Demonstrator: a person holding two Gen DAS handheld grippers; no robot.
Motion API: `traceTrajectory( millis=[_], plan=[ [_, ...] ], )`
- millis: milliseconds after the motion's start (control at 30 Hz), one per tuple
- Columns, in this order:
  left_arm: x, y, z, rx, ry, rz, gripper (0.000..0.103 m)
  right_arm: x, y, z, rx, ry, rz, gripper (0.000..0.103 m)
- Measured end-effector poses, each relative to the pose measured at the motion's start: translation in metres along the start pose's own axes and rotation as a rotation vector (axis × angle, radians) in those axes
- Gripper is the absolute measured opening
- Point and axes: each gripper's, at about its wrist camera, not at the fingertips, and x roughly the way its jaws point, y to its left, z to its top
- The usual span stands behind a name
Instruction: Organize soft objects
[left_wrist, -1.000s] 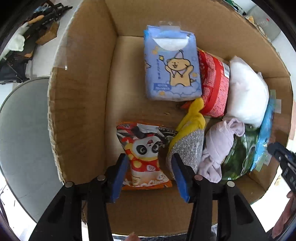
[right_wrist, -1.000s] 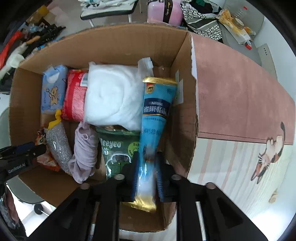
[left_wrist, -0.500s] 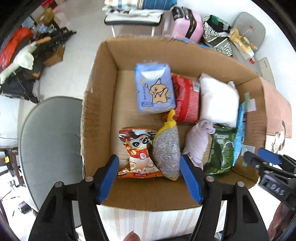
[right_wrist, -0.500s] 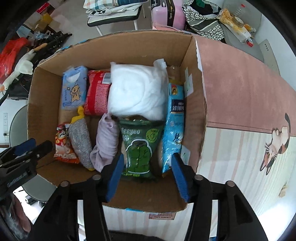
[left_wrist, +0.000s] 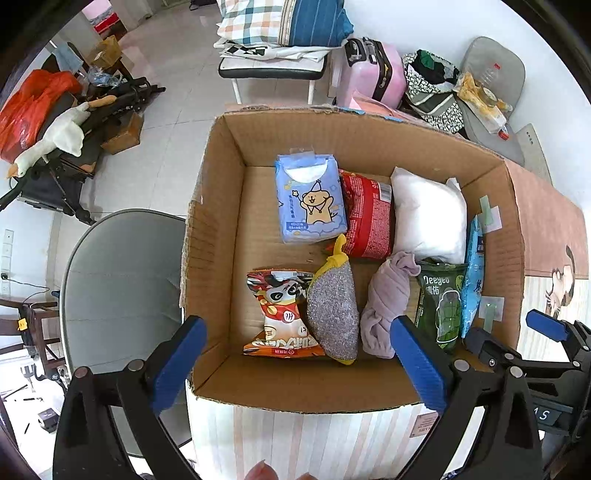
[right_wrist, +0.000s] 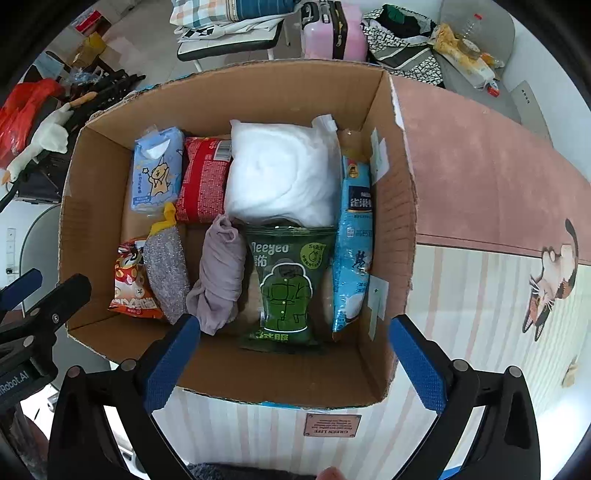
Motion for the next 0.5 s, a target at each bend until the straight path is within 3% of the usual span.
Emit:
traceTrajectory(
  millis=[267,500],
  plan=[
    [-0.037,-0.008,-0.013,0.012,-0.077,0.004,0.102,-0.041,-0.003,-0.016,-0.003,-0.092,-0.018,0.103],
    [-0.111,-0.016,-0.048,0.011,-0.198,-0.010,0.102,-0.111,-0.006,-0.056,-0.010,-0.226,-0.006,0.103]
  ],
)
